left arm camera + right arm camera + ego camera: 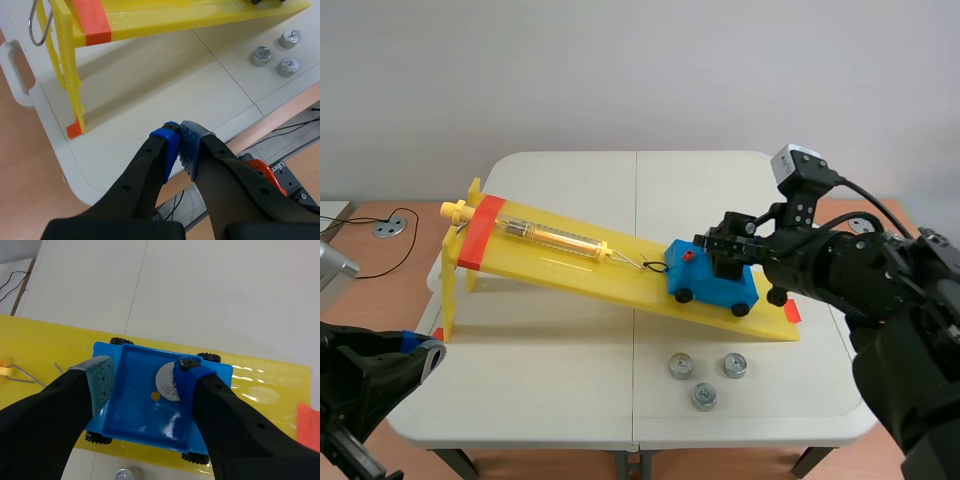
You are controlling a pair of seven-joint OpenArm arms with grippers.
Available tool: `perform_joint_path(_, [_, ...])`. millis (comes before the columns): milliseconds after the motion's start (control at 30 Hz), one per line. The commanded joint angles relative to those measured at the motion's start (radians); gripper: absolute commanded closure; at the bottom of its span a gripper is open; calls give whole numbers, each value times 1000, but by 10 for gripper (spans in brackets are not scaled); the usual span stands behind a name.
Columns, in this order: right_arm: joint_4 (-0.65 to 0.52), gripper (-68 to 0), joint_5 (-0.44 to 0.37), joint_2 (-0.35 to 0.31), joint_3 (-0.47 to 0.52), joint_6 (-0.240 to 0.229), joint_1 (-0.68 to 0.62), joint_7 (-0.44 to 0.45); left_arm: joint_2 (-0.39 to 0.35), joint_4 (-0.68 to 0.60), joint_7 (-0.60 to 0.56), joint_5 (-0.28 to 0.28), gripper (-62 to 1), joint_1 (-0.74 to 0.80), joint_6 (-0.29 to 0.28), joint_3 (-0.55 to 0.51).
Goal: Place the four metal weights on the blue cart on the ramp.
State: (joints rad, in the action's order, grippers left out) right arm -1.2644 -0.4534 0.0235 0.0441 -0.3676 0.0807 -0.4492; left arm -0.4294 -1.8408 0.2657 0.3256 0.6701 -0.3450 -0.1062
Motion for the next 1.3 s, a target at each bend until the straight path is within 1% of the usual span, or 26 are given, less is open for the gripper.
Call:
perform_joint_path(0, [-215,-279,-56,-58,15,-72,23,100,16,-69,-85,48,-40,-3,-24,-18])
perform_joint_path(133, [-357,-279,-55,-139,18,-71,-85,96,16,-69,-85,48,-40,-3,-24,-18])
perform_joint_path(233, [-444,-279,-56,-188,35,-71,-156,94,16,-69,-85,48,-40,-3,-24,-18])
perform_joint_path(300, [-502,-279,-57,-222,41,-72,-202,78,16,-69,-85,48,-40,-3,-24,-18])
perform_joint_path(400, [-583,-279,-83,-287,41,-72,-270,51,16,-69,-85,48,-40,-3,-24,-18])
perform_joint_path(567, [-681,-279,-82,-389,41,-72,-379,31,16,-69,-85,48,-40,-3,-24,-18])
perform_joint_path(667, [-705,-279,-82,-430,41,-72,-433,27,16,-69,-85,48,-40,-3,-24,-18])
perform_joint_path(800, [-702,-279,-77,-435,35,-72,-463,32,16,-69,-85,48,-40,-3,-24,-18])
perform_joint_path(900, [-688,-279,-40,-428,-9,-72,-463,51,16,-69,-85,48,-40,-3,-24,-18])
perform_joint_path(1000, [-656,-279,41,-427,-81,-63,-460,98,16,-69,-85,48,-40,-3,-24,-18])
perform_joint_path(1067, [-628,-279,99,-423,-128,-35,-457,129,16,-69,-85,48,-40,-3,-24,-18])
perform_joint_path(1133, [-592,-279,150,-402,-165,-18,-438,137,16,-69,-85,48,-40,-5,-24,-18])
perform_joint_path(1267, [-512,-279,220,-353,-226,-9,-389,159,16,-69,-85,48,-40,-6,-24,-18])
